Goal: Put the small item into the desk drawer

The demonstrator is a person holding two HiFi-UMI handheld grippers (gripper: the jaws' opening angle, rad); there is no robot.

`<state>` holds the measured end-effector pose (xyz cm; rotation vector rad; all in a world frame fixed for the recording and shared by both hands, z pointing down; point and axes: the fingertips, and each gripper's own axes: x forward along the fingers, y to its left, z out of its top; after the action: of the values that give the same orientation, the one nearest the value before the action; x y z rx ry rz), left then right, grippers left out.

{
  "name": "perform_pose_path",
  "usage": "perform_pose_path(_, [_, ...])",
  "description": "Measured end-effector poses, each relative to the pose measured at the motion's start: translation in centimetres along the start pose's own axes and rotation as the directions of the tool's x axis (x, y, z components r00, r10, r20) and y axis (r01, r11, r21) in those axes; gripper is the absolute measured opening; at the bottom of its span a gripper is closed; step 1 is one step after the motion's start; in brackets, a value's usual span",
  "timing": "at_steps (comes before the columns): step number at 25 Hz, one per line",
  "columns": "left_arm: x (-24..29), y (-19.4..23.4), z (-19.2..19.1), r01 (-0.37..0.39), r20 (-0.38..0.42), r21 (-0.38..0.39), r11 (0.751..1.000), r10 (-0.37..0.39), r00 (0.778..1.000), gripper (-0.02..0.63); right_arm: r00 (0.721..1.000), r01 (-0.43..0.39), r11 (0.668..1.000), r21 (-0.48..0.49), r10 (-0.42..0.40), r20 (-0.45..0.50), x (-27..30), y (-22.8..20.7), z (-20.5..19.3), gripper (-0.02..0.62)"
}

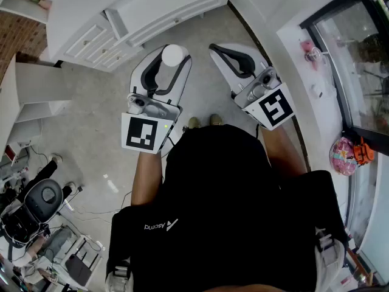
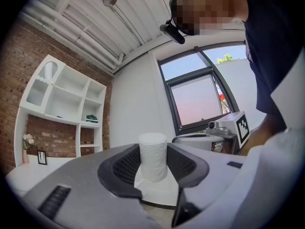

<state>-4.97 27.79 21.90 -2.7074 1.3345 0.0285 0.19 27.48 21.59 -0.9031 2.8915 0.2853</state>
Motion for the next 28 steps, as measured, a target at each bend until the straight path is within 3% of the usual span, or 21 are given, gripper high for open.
perform_pose_path(15, [0.2,0.1,-0.3,-0.001,0.002,0.009,1.000,0.001,1.000,0.167,1.000,0.006,1.000,-0.001,-0.006,0.016,-0.1,-0.2,-0.3,0.000])
perform_pose_path(28, [-2.1,5.5,-0.4,0.025,0.017,0.011,1.000,-0.025,1.000,0.167,0.999,0.040,0.997,-0.071,-0.039,0.010,4.4,1.3,-0.8,0.000])
